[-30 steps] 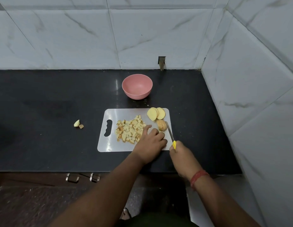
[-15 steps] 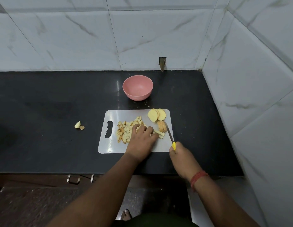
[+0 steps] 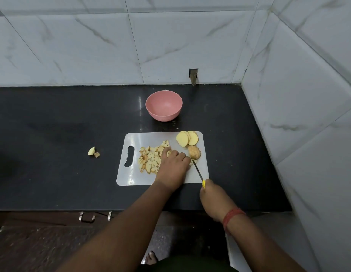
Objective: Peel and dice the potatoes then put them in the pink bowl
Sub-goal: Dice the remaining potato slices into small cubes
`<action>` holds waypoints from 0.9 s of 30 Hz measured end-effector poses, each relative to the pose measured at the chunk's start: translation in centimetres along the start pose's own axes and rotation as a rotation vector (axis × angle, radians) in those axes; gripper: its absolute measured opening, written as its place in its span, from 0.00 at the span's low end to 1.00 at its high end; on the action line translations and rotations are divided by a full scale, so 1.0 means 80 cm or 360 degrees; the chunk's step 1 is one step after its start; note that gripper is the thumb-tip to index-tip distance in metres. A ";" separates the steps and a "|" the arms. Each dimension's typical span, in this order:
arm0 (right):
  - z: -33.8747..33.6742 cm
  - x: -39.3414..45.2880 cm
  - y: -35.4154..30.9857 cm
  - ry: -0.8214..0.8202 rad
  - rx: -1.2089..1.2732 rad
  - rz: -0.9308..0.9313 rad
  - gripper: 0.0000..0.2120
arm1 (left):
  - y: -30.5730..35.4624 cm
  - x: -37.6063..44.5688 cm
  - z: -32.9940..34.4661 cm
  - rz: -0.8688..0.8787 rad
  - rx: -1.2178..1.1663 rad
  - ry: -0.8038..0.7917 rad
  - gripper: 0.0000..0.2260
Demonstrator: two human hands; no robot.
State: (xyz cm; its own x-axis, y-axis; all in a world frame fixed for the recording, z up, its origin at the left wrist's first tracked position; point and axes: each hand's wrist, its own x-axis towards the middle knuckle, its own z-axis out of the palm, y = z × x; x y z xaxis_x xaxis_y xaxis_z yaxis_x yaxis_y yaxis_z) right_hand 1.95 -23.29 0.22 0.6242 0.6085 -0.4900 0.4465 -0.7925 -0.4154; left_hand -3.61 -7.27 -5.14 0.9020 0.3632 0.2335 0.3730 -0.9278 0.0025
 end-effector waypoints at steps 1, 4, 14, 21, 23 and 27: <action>0.001 0.001 0.000 -0.0012 -0.0014 0.0006 0.11 | 0.000 0.000 0.000 -0.0043 -0.0055 -0.0007 0.04; 0.004 0.003 0.000 -0.0046 -0.0089 -0.0037 0.11 | -0.004 -0.005 -0.001 -0.0190 -0.0184 -0.0017 0.06; 0.001 0.010 -0.011 -0.0186 -0.0204 -0.0095 0.03 | -0.009 -0.004 0.000 -0.0133 -0.0148 -0.0042 0.06; 0.007 0.007 -0.013 -0.0230 -0.0157 -0.0015 0.14 | -0.009 -0.002 0.001 -0.0146 -0.0142 -0.0077 0.07; 0.012 -0.001 -0.005 -0.0244 -0.0155 -0.0013 0.14 | -0.009 -0.002 0.002 -0.0141 -0.0146 -0.0074 0.08; 0.010 -0.007 0.000 -0.0154 -0.0170 -0.0009 0.07 | -0.013 -0.006 0.005 -0.0122 -0.0177 -0.0018 0.08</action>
State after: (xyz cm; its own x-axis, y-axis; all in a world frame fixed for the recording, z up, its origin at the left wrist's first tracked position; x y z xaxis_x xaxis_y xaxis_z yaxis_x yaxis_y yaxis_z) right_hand 1.11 -23.59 -0.10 0.5590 0.6098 -0.5618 0.5185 -0.7858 -0.3371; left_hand -4.37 -6.47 -5.65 0.8744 0.4340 0.2172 0.4152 -0.9007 0.1280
